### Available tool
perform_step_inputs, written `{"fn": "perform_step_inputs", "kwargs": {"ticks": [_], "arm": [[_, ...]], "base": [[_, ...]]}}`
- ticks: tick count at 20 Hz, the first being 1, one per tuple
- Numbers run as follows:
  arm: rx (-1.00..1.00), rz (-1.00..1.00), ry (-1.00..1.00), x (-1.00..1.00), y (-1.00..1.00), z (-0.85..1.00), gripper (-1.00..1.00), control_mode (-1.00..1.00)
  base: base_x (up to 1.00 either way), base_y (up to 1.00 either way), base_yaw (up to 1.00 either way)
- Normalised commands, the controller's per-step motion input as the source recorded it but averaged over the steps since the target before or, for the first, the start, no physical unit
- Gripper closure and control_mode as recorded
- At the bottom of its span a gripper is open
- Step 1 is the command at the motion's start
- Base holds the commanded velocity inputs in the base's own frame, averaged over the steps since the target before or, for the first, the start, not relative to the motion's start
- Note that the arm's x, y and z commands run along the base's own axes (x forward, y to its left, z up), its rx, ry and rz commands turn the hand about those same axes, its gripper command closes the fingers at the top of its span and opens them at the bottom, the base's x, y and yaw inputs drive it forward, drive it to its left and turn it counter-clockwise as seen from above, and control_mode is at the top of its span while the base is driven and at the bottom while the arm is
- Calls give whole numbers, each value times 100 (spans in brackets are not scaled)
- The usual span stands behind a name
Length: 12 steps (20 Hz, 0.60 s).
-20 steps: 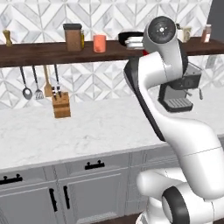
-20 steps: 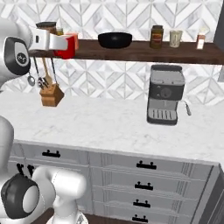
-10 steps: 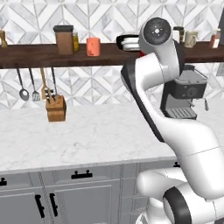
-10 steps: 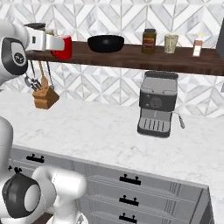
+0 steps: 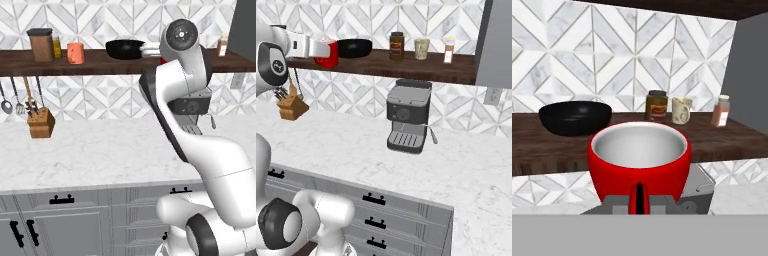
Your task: Gather all objects into one cabinet and sort the glasses and bowls to opposite sides.
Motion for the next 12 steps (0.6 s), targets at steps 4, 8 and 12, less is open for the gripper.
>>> {"fn": "perform_step_inputs", "kwargs": {"ticks": [4, 8, 12], "arm": [[0, 0, 0, 0, 0, 0, 100, 100], [0, 0, 0, 0, 0, 0, 100, 100], [0, 0, 0, 0, 0, 0, 100, 100]], "base": [[21, -28, 9], [91, -29, 2], [16, -2, 0]]}}
